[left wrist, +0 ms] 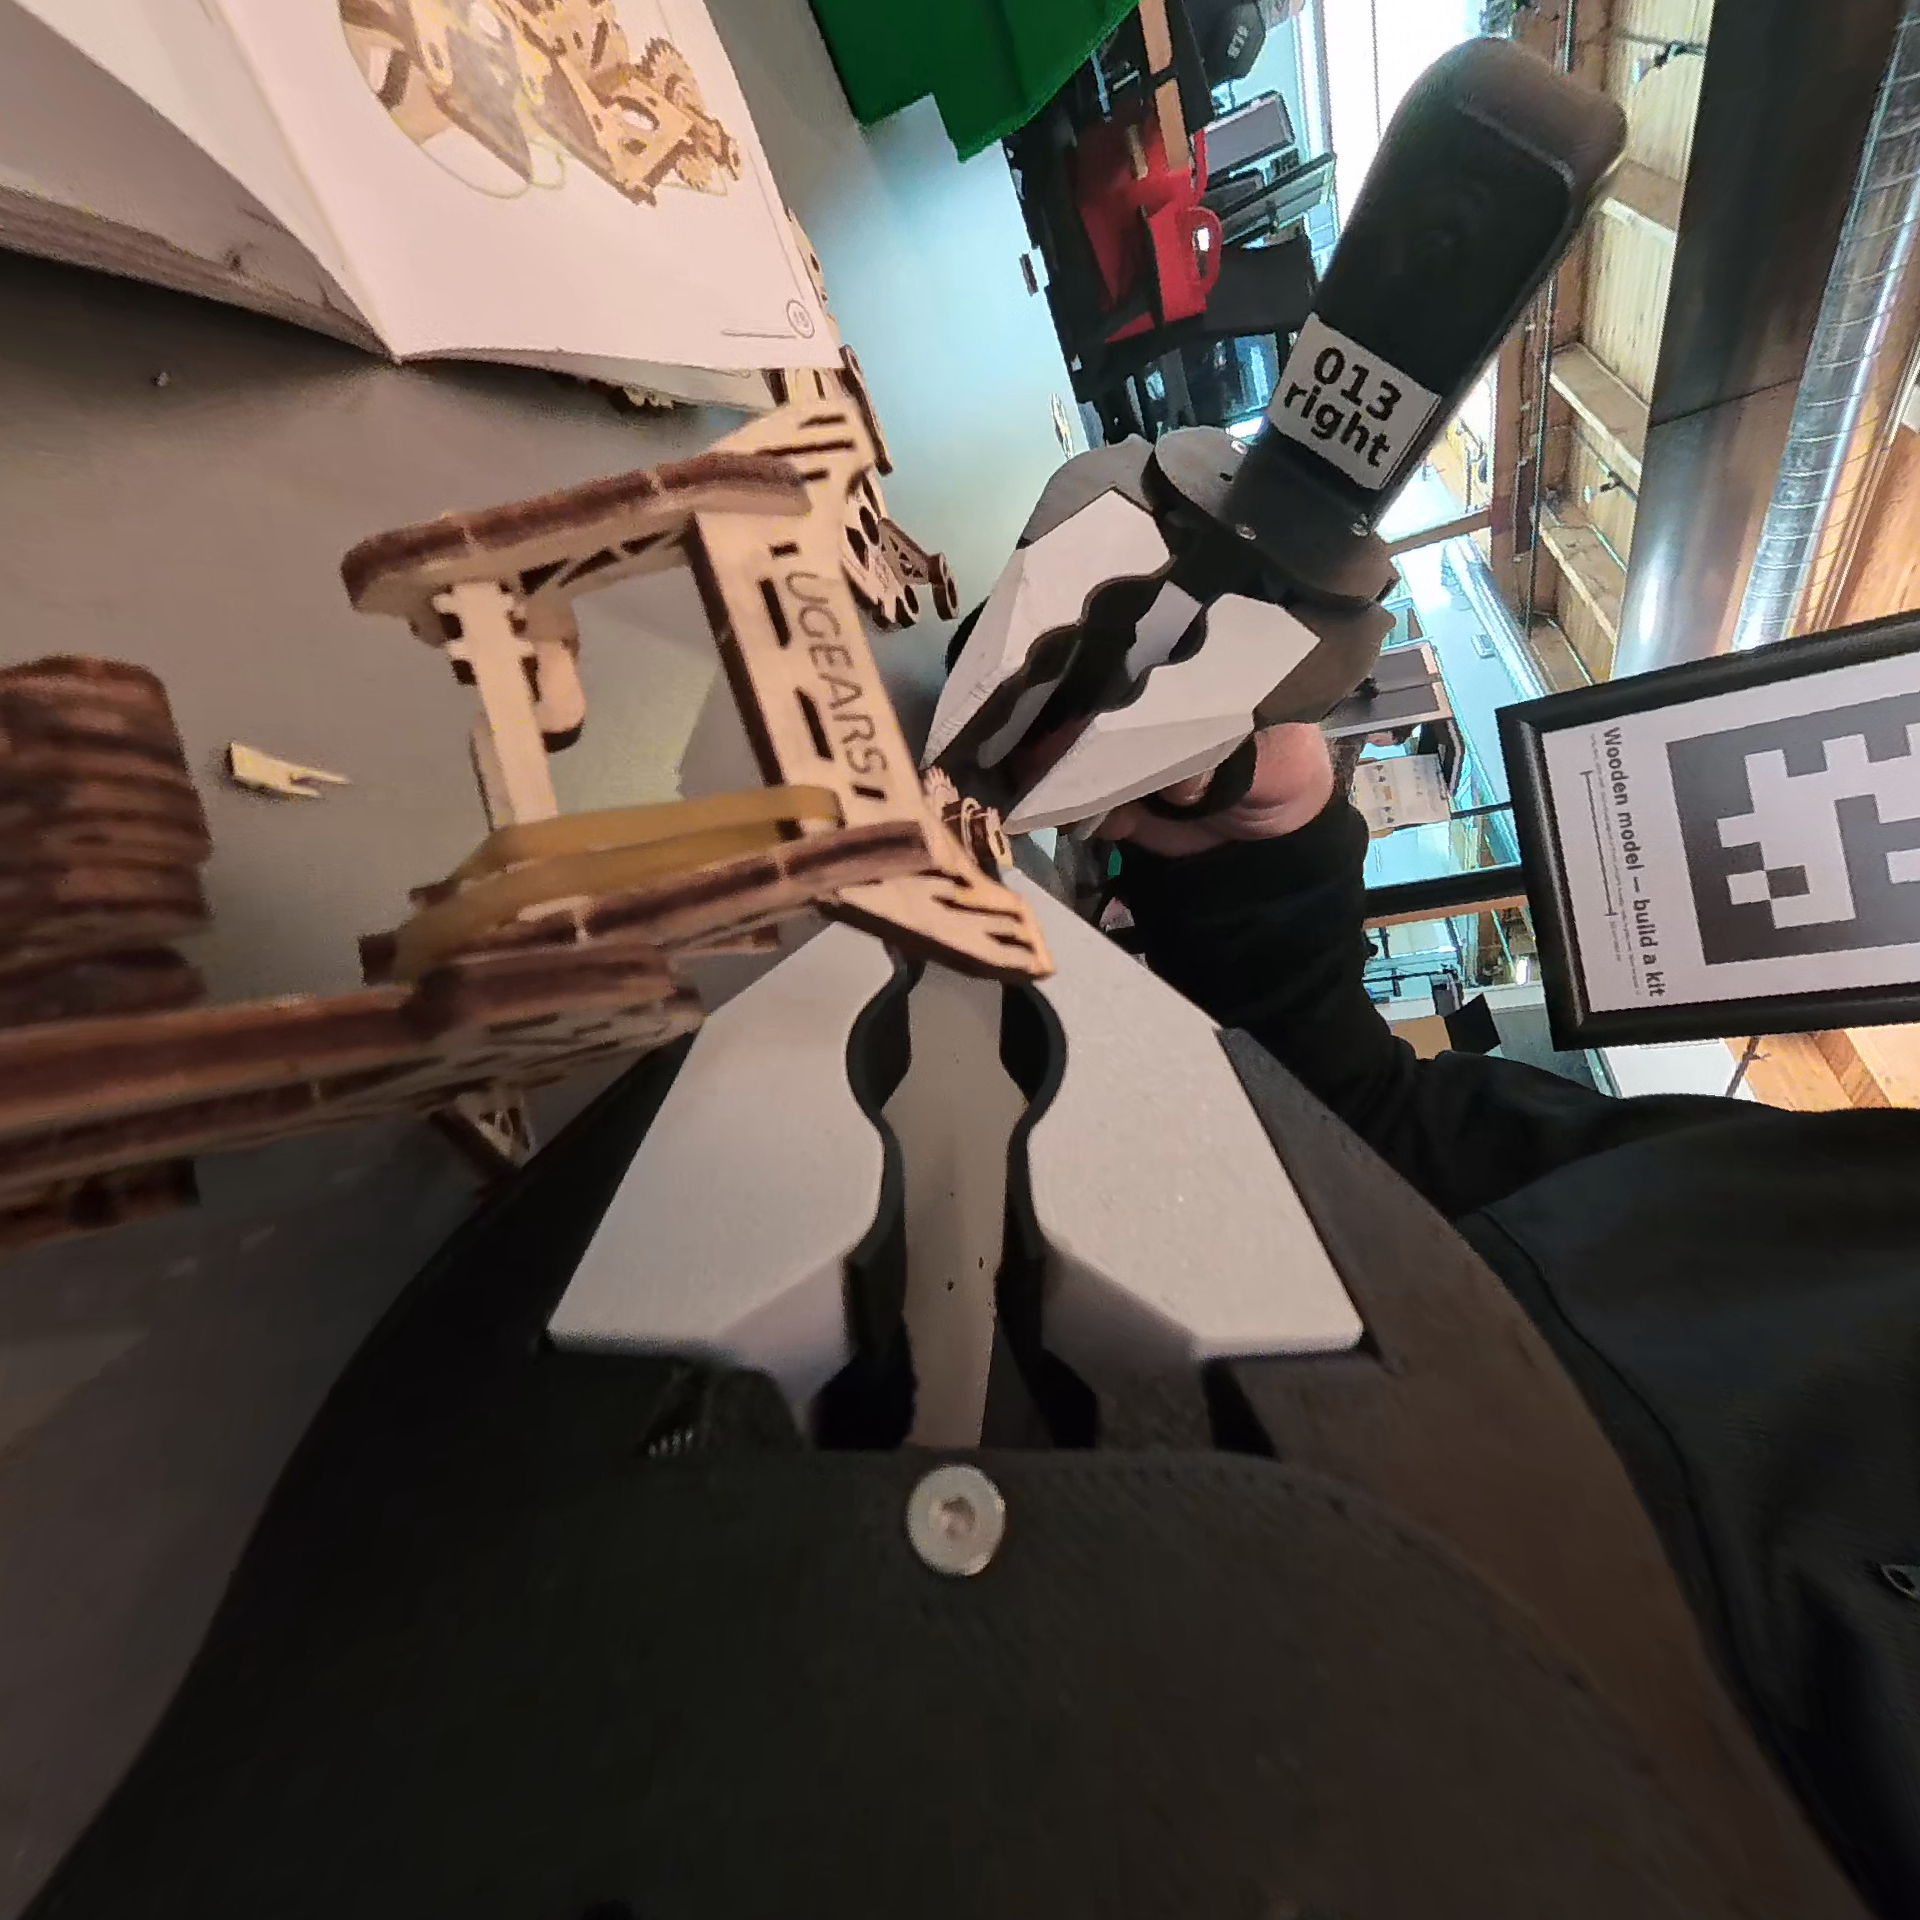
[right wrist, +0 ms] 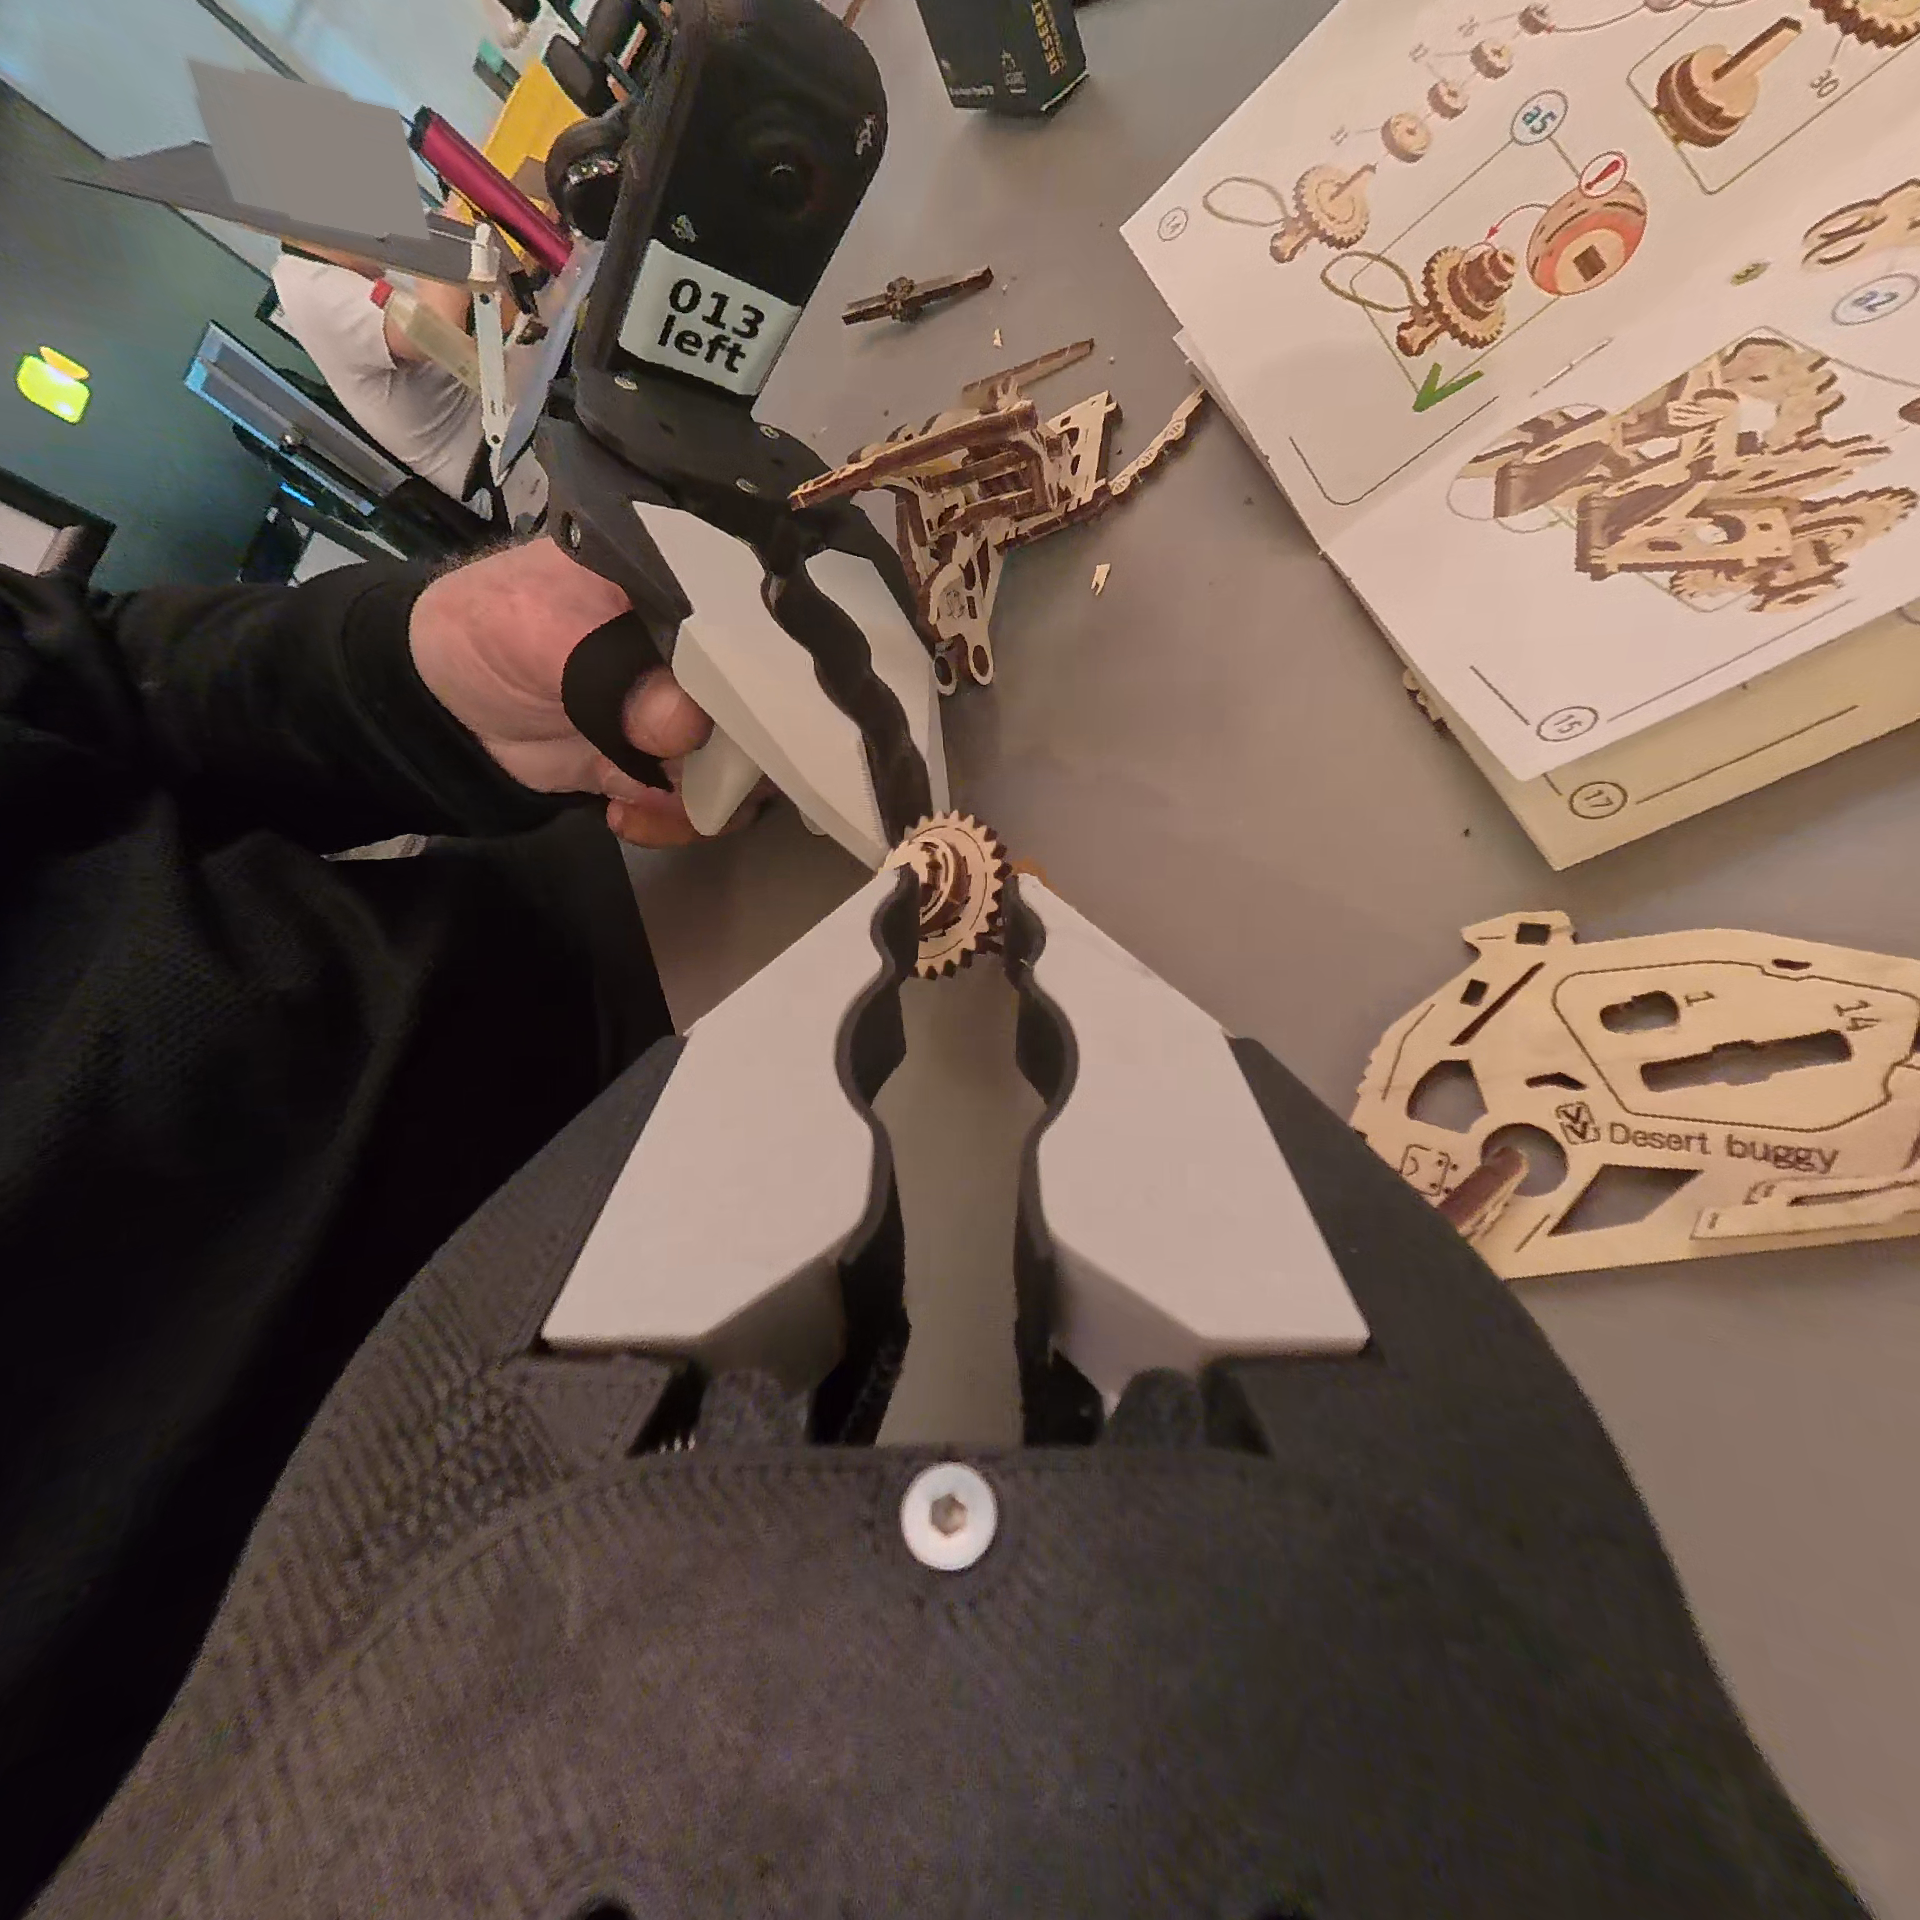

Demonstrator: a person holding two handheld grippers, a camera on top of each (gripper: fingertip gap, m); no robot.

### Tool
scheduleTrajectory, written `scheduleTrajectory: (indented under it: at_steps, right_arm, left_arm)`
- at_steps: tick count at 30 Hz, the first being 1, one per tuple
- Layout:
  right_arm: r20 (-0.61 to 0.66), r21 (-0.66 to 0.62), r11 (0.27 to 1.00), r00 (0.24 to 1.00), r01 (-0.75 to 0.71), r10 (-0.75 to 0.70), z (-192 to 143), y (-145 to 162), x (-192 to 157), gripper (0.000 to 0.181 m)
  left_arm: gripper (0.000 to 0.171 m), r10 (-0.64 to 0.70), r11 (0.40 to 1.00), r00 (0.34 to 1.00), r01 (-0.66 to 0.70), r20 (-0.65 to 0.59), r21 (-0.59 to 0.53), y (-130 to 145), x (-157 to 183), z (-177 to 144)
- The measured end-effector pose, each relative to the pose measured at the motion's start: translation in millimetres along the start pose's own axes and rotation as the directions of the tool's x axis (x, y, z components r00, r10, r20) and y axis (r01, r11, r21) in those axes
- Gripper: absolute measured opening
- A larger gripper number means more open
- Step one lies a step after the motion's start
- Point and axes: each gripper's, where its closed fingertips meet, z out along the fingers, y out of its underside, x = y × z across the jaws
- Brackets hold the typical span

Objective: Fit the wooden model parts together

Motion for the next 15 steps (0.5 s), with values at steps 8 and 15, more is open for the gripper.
scheduleTrajectory:
  at_steps: [8,15]
  right_arm:
    - [-0.006,-0.005,1.0,1.0,-0.005,0.005,0.8,0.9,1.9,0.012]
    - [-0.002,-0.004,1.0,1.0,-0.006,0.006,0.7,1.1,1.9,0.012]
  left_arm:
    - [0.008,-0.012,1.0,1.0,0.012,0.024,-0.006,0.5,-4.7,1.0]
    - [0.008,-0.01,1.0,1.0,0.01,0.02,-0.004,0.9,-4.1,1.0]
